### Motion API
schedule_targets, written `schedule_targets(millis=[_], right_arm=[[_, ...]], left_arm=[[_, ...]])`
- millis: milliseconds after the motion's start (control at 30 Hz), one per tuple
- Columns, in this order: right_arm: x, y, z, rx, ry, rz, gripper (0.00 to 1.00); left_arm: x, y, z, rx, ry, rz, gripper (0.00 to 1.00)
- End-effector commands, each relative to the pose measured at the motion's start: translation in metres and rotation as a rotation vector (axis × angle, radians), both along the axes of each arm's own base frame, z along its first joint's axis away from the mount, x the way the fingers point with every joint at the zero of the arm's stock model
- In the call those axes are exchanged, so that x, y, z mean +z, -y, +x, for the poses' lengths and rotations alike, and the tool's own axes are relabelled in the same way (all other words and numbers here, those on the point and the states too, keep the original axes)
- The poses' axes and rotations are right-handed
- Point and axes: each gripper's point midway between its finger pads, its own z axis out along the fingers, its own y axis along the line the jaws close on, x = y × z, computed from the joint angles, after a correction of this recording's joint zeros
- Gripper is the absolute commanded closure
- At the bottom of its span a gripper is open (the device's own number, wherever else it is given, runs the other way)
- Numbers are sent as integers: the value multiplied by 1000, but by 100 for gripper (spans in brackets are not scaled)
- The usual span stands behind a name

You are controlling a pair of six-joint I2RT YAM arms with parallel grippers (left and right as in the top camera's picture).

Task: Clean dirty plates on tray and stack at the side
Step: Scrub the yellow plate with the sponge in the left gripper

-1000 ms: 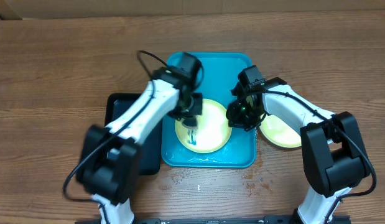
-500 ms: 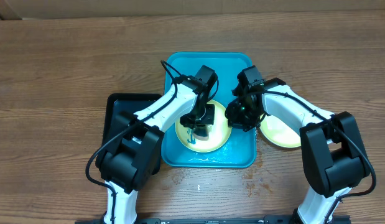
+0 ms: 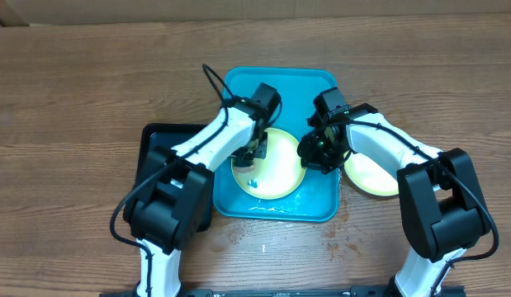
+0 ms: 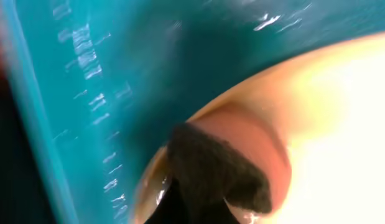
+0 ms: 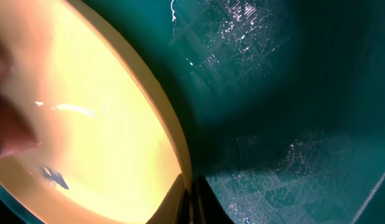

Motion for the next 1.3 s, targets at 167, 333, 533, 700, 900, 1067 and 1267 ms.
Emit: schedule_targets(millis=[167, 333, 533, 700, 900, 1067, 1267], right_arm=[[-11, 11, -6, -13, -23, -49, 96], [-11, 11, -6, -13, -24, -50, 96], [-11, 11, -6, -13, -24, -49, 96], [-11, 11, -6, -13, -23, -49, 96], [-11, 11, -5, -13, -23, -49, 96], [-11, 11, -5, -12, -23, -49, 96], [-11, 11, -6, -12, -24, -50, 96]], left_arm=[[14, 134, -51, -201, -268, -696, 96], [4, 124, -66, -183, -312, -600, 96], [-25, 39, -63, -38, -284, -155, 96], [-24, -27, -42, -24, -149, 213, 96], [-8, -66, -13, -6, 24, 462, 96], [2, -64, -2, -9, 62, 471, 96], [11, -35, 10, 4, 69, 325, 96]])
